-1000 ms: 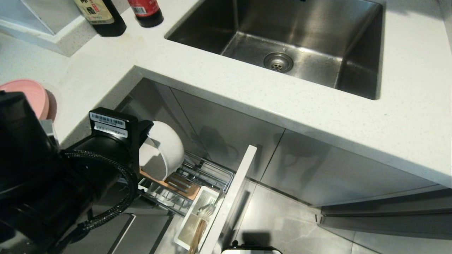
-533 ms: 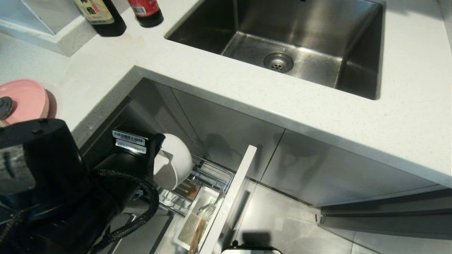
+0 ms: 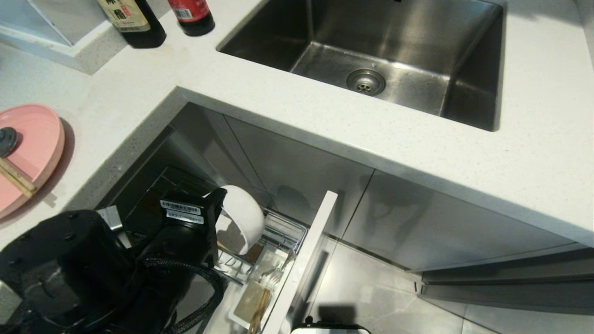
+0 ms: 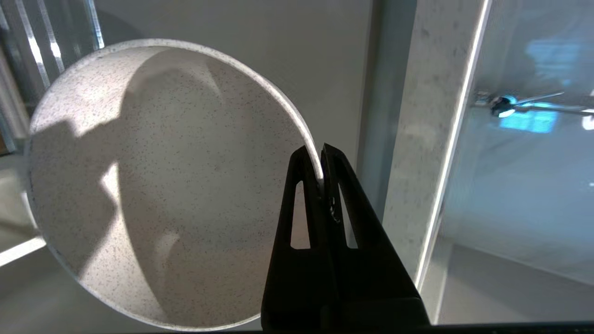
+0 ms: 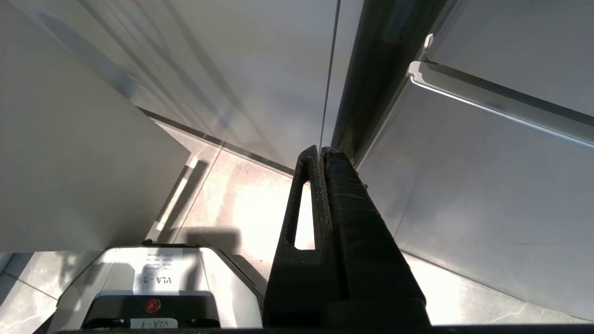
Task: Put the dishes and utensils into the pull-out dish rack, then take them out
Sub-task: Pick up the bowl and place it in the cupboard
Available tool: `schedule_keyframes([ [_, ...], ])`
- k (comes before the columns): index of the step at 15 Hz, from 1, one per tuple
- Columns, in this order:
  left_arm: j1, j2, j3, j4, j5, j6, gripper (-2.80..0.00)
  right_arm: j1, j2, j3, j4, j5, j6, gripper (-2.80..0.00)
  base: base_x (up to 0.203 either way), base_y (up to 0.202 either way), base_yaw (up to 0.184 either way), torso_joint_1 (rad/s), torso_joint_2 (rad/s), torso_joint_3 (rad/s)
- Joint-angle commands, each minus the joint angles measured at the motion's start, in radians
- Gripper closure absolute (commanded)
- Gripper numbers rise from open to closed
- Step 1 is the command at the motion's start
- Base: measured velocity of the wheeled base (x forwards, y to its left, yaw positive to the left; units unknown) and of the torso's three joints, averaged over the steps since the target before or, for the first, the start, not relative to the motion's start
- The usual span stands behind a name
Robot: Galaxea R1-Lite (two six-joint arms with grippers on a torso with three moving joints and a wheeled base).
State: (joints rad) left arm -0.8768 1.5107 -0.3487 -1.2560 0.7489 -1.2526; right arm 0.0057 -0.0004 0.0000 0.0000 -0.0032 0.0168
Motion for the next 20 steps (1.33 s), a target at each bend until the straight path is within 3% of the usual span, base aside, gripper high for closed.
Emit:
schedule_keyframes([
  [1,0.046,0.096,0.032,-0.095,-0.018,-0.009,0.00,0.000,0.000,0.002,0.000,0.000,0.000,0.00,0.000,0.000,0.000,0.000,0.00,0.000],
  [4,0.103,0.221,0.089,-0.247,-0.053,-0.012,0.00,0.000,0.000,0.002,0.000,0.000,0.000,0.00,0.000,0.000,0.000,0.000,0.00,0.000],
  [7,0.161,0.354,0.110,-0.271,-0.076,-0.023,0.00,0.000,0.000,0.002,0.000,0.000,0.000,0.00,0.000,0.000,0.000,0.000,0.00,0.000],
  [9,0.192,0.396,0.110,-0.274,-0.123,-0.074,0.00,0.000,0.000,0.002,0.000,0.000,0.000,0.00,0.000,0.000,0.000,0.000,0.00,0.000],
  [13,0.253,0.400,0.082,-0.274,-0.196,-0.102,0.00,0.000,0.000,0.002,0.000,0.000,0.000,0.00,0.000,0.000,0.000,0.000,0.00,0.000],
  [20,0.295,0.336,0.018,-0.274,-0.244,-0.102,0.00,0.000,0.000,0.002,0.000,0.000,0.000,0.00,0.000,0.000,0.000,0.000,0.00,0.000],
])
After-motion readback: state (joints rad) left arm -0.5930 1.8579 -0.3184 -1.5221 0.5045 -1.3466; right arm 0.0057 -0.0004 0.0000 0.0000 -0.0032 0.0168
